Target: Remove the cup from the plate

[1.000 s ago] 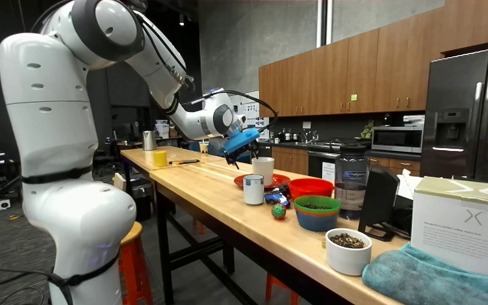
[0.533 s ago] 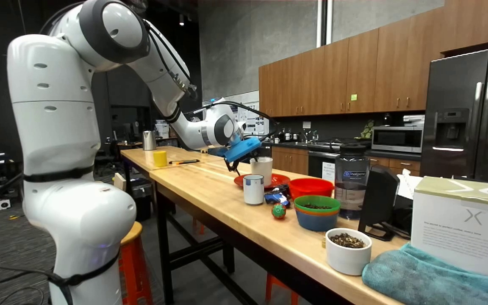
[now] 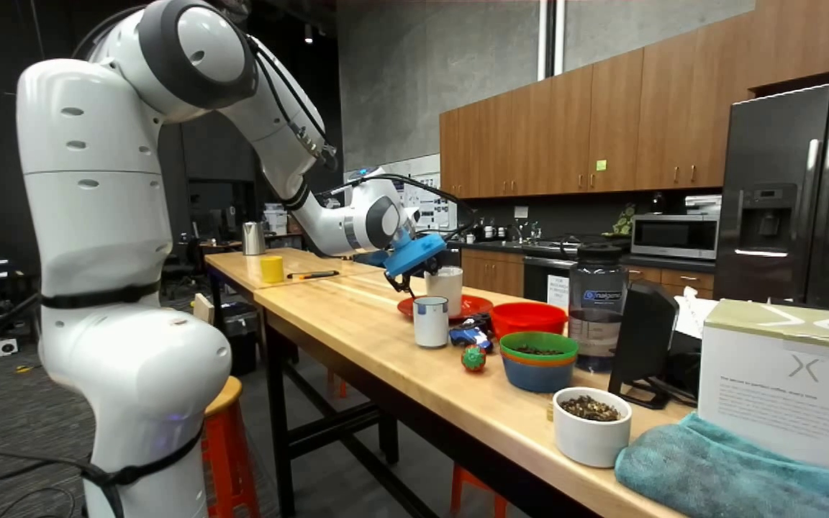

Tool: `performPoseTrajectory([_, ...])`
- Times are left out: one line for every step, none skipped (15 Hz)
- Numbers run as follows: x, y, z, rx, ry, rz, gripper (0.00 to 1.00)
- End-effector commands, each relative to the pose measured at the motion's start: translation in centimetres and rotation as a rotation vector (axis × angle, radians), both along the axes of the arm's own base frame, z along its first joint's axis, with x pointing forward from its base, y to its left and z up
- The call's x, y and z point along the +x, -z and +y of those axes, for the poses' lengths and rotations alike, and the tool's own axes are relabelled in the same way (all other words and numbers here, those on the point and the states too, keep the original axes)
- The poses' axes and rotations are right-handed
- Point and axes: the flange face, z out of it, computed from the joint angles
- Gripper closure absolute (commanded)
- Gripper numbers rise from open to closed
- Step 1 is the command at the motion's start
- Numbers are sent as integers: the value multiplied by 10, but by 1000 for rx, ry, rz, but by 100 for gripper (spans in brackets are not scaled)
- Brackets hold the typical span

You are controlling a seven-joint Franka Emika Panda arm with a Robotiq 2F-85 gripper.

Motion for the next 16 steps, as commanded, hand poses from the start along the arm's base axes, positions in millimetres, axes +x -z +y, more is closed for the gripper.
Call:
performPoseTrajectory([1,-5,-6,-11,-15,-15,63])
performPoseTrajectory([2,-5,-6,-12,-17,-15,70])
performPoseTrajectory([2,-5,-5,-14,-20,-15,79])
performPoseTrajectory([3,-6,-5,-16,-24,-17,85])
performPoseTrajectory([4,-7,-5,-17,-27,-17,94])
performPoseTrajectory([4,-7,-5,-18,-30,-16,99])
performPoseTrajectory([5,-7,-4,-14,-33,-11,100])
performPoseTrajectory([5,-7,-2,-1,-34,1,100])
performPoseTrajectory([6,-12,4,32,-29,15,100])
performPoseTrajectory([7,-19,8,58,-25,27,98])
performPoseTrajectory([9,-27,11,79,-28,41,98])
performPoseTrajectory([12,-36,13,93,-35,51,98])
performPoseTrajectory([16,-44,14,101,-39,60,98])
performPoseTrajectory([20,-53,15,106,-48,70,98])
performPoseTrajectory([24,-62,16,109,-55,75,98])
performPoseTrajectory([28,-72,16,107,-62,77,98])
